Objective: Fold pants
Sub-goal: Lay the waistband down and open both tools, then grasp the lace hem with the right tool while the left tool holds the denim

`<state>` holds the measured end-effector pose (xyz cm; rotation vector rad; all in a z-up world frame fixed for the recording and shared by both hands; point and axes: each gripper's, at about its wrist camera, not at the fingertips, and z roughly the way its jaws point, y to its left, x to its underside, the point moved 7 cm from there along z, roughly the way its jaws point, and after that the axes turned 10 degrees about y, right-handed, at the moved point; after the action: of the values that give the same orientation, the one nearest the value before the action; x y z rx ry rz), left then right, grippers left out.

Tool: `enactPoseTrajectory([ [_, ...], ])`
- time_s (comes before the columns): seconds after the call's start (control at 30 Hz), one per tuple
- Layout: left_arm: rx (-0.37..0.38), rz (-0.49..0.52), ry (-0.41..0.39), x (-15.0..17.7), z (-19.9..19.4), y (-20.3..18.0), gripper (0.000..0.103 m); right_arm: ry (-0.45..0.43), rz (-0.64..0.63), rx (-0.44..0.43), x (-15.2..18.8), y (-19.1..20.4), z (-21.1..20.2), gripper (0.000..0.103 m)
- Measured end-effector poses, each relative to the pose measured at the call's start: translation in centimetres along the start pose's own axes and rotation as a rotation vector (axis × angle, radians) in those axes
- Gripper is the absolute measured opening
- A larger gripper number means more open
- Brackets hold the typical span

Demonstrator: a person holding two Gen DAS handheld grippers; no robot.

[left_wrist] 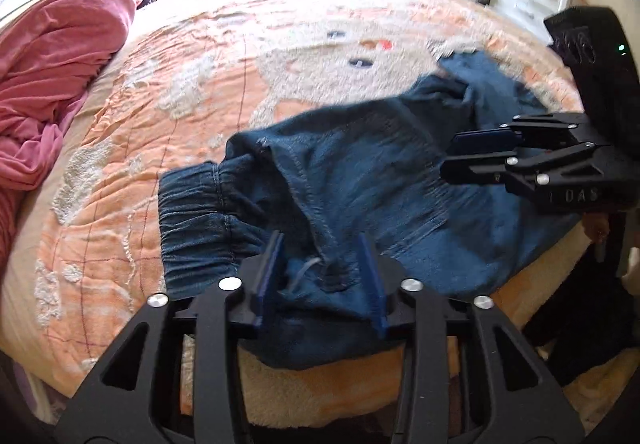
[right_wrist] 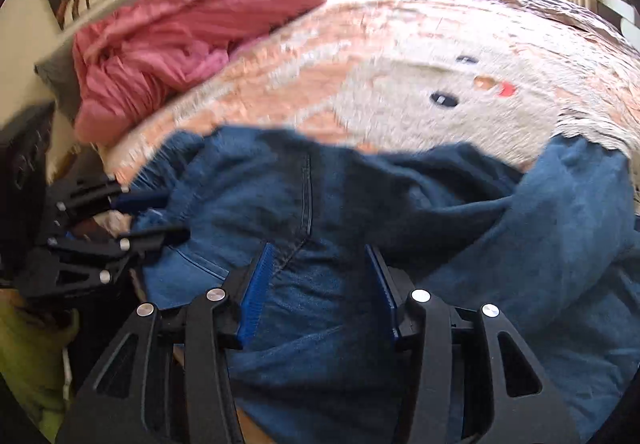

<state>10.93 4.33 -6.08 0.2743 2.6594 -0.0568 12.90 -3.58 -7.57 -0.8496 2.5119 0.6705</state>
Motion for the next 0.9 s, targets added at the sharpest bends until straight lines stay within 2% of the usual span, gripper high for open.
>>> enactPoseTrajectory([
  [0.07, 0.037, -0.007, -0.032, -0.1, -1.6, -0.7, 0.043, -0.059, 0.024, 0.006, -0.5, -0.8, -2.4, 0.046],
  [0.13, 0.031, 0.018, -0.064, -0.6, -3.1, -1.8, 0.044, -0.108, 0.049, 0.036, -0.5, -2.3, -4.4, 0.051],
  [0.23, 0.079, 0.067, -0.097, -1.9, -4.1, -4.1, 0.047, -0.168, 0.101, 0.116, -0.5, -5.3, -7.0, 0.054],
  [0.37, 0.143, 0.143, -0.07, -3.7, -2.7, -7.9, 0.047, -0.202, 0.151, 0.167, -0.5, -8.5, -8.3, 0.058],
  [0.43, 0.21, 0.179, -0.043, -4.7, -1.3, -10.0, 0.047, -0.212, 0.175, 0.183, -0.7, -9.8, -8.8, 0.059],
  [0.53, 0.367, 0.209, 0.035, -5.9, 1.6, -12.6, 0.045, -0.231, 0.191, 0.228, -0.6, -11.4, -9.5, 0.059],
  [0.6, 0.361, 0.197, 0.09, -6.7, 3.9, -12.9, 0.028, -0.236, 0.195, 0.255, -0.6, -12.3, -9.7, 0.059],
  [0.63, 0.353, 0.194, 0.092, -6.9, 4.5, -13.0, 0.028, -0.237, 0.197, 0.27, -0.4, -12.5, -9.7, 0.06],
  [0.73, 0.392, 0.171, 0.103, -6.9, 5.7, -13.5, 0.028, -0.22, 0.197, 0.302, -0.6, -13.0, -8.9, 0.061],
  [0.83, 0.346, 0.208, 0.086, -6.5, 6.2, -14.5, 0.027, -0.197, 0.194, 0.301, -1.6, -12.9, -7.8, 0.061],
  [0.9, 0.345, 0.22, 0.073, -6.3, 6.4, -15.4, 0.017, -0.185, 0.182, 0.304, -2.6, -12.4, -7.0, 0.067],
])
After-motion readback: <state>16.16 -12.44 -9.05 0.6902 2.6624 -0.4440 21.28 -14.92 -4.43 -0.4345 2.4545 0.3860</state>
